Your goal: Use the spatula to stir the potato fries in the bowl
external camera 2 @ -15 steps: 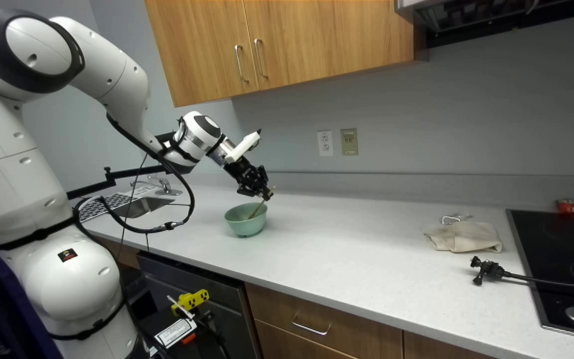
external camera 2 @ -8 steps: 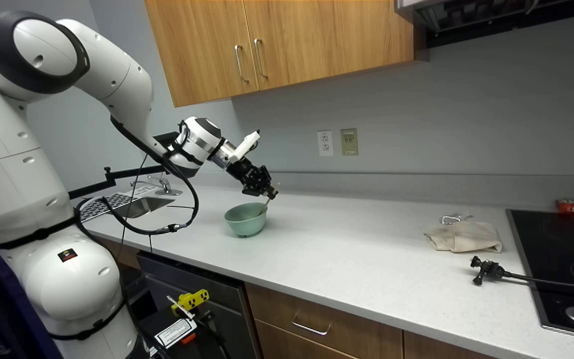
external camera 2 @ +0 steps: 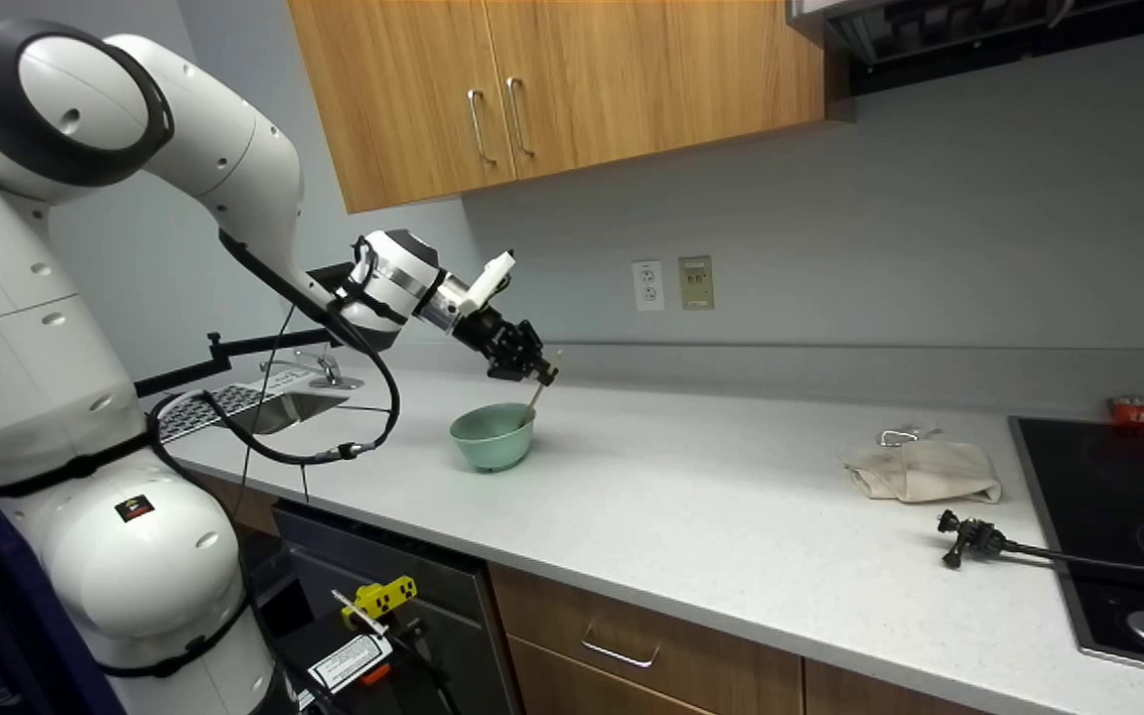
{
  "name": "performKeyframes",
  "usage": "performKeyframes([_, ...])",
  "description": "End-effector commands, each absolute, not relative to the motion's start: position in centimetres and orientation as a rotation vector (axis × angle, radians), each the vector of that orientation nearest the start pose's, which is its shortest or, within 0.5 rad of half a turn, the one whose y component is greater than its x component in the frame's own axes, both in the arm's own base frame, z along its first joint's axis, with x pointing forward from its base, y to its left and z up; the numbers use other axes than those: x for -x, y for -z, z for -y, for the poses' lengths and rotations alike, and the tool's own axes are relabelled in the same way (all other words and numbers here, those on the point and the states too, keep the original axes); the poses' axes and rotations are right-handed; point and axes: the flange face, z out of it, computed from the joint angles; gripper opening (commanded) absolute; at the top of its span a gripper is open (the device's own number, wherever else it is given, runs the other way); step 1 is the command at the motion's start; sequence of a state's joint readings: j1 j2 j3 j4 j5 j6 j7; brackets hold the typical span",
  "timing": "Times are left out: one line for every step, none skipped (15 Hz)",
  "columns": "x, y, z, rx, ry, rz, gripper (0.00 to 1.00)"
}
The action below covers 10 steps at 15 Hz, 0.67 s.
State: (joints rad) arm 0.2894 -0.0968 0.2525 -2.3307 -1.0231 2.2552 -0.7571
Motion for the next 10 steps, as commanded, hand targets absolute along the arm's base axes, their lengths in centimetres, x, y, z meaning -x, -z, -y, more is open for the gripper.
performKeyframes([-44.2, -40.4, -24.3, -1.298, 0.036, -1.958, 0.04])
performKeyframes([-44.1, -40.5, -24.5, -1.313, 0.027, -1.968, 0.04])
performKeyframes([-44.1, -40.5, -24.6, -1.324, 0.019, -1.971, 0.04])
performKeyframes([-44.0, -40.2, -24.7, -1.335, 0.017, -1.978, 0.04])
performKeyframes([-44.0, -39.8, -24.8, -1.344, 0.022, -1.984, 0.04])
performKeyframes([-44.0, -39.4, -24.8, -1.353, 0.027, -1.990, 0.04])
performKeyframes([-44.0, -39.0, -24.8, -1.361, 0.035, -1.993, 0.04])
performKeyframes([-44.0, -38.6, -24.8, -1.373, 0.044, -1.997, 0.04])
performKeyframes([-44.0, -38.2, -24.7, -1.382, 0.051, -1.999, 0.04])
performKeyframes([-44.1, -37.8, -24.6, -1.392, 0.061, -2.000, 0.04])
